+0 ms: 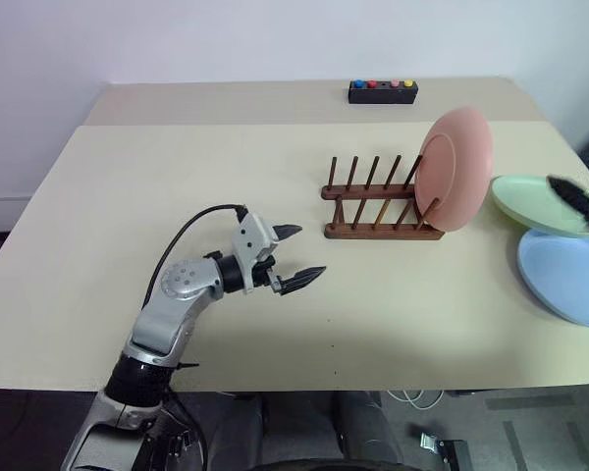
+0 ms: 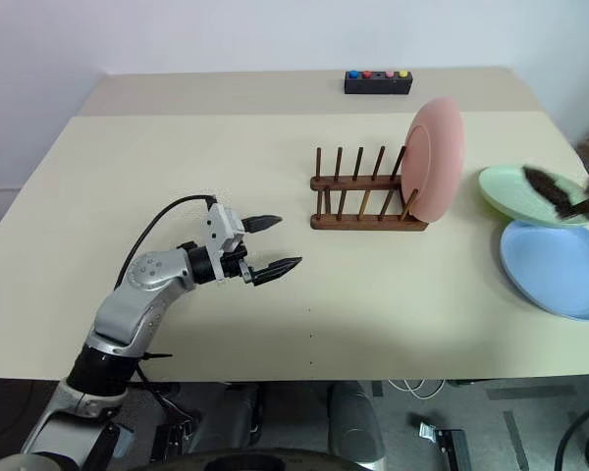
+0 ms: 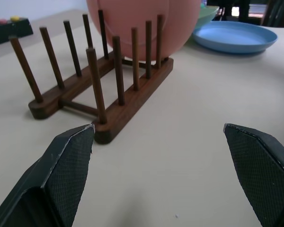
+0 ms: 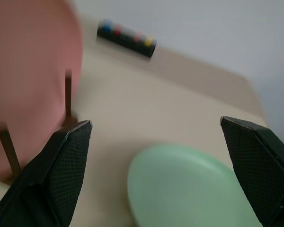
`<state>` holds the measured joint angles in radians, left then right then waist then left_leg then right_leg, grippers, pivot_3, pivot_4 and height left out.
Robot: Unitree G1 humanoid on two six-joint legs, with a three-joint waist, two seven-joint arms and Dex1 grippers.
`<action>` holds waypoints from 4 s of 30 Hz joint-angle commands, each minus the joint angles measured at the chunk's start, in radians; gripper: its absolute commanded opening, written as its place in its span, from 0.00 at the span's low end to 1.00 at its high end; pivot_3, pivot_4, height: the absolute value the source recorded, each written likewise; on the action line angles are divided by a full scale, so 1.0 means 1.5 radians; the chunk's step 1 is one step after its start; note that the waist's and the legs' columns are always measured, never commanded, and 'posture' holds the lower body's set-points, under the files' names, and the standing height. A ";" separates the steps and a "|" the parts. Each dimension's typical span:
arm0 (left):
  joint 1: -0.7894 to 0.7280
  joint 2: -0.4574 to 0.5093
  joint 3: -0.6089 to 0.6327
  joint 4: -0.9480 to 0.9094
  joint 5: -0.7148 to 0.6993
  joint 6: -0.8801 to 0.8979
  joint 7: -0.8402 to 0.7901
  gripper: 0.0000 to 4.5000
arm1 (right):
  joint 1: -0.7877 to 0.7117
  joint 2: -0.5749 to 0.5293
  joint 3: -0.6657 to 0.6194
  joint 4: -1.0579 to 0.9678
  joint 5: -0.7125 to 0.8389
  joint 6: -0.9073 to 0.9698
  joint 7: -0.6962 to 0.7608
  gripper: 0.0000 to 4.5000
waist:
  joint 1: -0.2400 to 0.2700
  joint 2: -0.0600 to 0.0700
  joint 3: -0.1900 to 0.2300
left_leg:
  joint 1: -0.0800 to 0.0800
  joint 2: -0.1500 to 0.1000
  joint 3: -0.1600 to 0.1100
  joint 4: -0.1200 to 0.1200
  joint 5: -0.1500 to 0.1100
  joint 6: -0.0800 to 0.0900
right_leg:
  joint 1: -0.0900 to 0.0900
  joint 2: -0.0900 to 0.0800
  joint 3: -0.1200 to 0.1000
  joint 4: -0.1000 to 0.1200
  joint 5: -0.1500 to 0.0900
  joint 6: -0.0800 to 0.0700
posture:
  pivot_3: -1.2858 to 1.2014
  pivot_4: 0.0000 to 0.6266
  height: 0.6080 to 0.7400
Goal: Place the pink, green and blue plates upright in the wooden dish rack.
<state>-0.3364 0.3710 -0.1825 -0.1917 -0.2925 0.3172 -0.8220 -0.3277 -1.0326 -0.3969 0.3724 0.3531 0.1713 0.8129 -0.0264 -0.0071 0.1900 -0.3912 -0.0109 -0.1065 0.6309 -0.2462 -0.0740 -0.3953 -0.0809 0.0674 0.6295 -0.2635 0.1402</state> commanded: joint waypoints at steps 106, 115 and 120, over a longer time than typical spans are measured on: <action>0.013 0.013 0.036 -0.031 -0.016 -0.035 0.028 1.00 | -0.122 0.370 0.034 -0.446 0.547 0.345 -0.423 0.01 | -0.007 0.002 0.001 | 0.000 0.000 -0.001 0.000 0.000 0.000 | 0.000 0.000 0.000 0.001 0.000 0.000 | 0.52 0.24 0.96; 0.011 0.012 0.034 -0.026 -0.013 -0.039 0.027 1.00 | -0.121 0.381 0.038 -0.448 0.538 0.347 -0.460 0.01 | -0.008 0.002 0.001 | -0.001 0.000 -0.001 0.000 0.000 0.000 | 0.000 0.000 0.000 0.001 0.000 0.000 | 0.52 0.24 0.96; 0.009 0.011 0.033 -0.024 -0.011 -0.040 0.028 1.00 | -0.118 0.379 0.039 -0.448 0.539 0.348 -0.459 0.01 | -0.008 0.002 0.001 | -0.001 0.000 -0.001 0.000 0.000 0.000 | 0.000 0.000 0.000 0.001 0.000 0.000 | 0.52 0.24 0.96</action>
<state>-0.3157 0.3892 -0.1368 -0.2095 -0.3093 0.2783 -0.7824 -0.4979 -0.4622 -0.3239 -0.2730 1.1598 0.6930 0.1225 -0.0387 -0.0048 0.1909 -0.3921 -0.0109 -0.1086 0.6307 -0.2463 -0.0737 -0.3959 -0.0806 0.0673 0.6308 -0.2632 0.1401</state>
